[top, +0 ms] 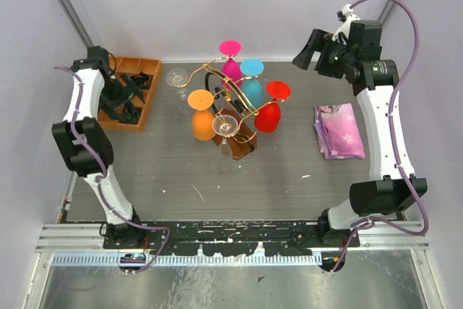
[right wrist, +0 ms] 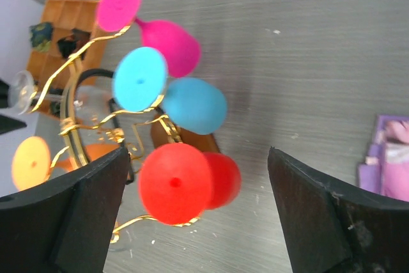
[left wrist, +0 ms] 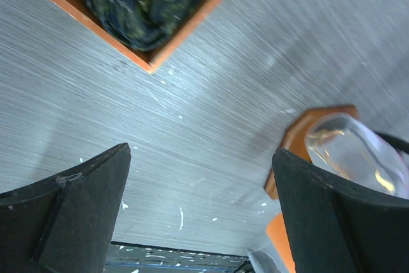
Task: Take the wine glass off the wine glass rack
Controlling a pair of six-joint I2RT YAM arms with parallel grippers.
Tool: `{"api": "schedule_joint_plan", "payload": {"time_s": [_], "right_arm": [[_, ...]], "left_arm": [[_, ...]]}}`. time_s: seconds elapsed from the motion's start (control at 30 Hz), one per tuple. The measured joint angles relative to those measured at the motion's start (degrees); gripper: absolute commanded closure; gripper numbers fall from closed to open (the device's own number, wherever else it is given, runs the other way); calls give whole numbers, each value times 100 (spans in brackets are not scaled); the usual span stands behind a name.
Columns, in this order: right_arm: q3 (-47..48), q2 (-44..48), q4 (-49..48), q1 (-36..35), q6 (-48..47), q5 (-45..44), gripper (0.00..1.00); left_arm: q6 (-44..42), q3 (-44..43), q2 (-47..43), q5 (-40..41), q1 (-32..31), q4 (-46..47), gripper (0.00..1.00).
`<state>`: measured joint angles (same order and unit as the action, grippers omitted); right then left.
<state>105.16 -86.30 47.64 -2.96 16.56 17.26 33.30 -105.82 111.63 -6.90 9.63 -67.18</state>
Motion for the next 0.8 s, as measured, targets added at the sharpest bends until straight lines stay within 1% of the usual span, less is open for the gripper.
{"api": "schedule_joint_plan", "payload": {"time_s": [0.03,0.17,0.23,0.27,0.37,0.43,0.47,0.57,0.7,0.8], "right_arm": [[90,-33,4,-114,-35,50,0],[590,-361,13,-723,-306,98,0],[835,-619,42,-1064,-474,-57,0],[942,-761,66,-1217,-551,-149,2],[1263,-1211,157,-1499,-662,-348,22],[1429,-1486,179,-1530,-667,-398,39],[1523,-1650,181,-1504,-623,-404,42],[1648,-1982,175,-1375,-431,-299,43],[1611,-2173,166,-1250,-203,-216,44],[1606,-2186,153,-1207,-87,-127,51]], "left_arm": [[0,0,-151,-44,-52,0,0],[-2,0,-750,-168,-334,-33,0],[-4,7,-973,-234,-483,-72,0],[-4,35,-1075,-280,-549,-85,0],[-4,282,-1370,-372,-597,-101,1],[-4,483,-1556,-420,-595,-129,1],[-4,608,-1665,-439,-592,-133,1],[2,861,-1928,-461,-601,-170,1],[35,1051,-2312,-391,-732,-227,1],[44,1058,-2555,-393,-870,-234,1]]}}
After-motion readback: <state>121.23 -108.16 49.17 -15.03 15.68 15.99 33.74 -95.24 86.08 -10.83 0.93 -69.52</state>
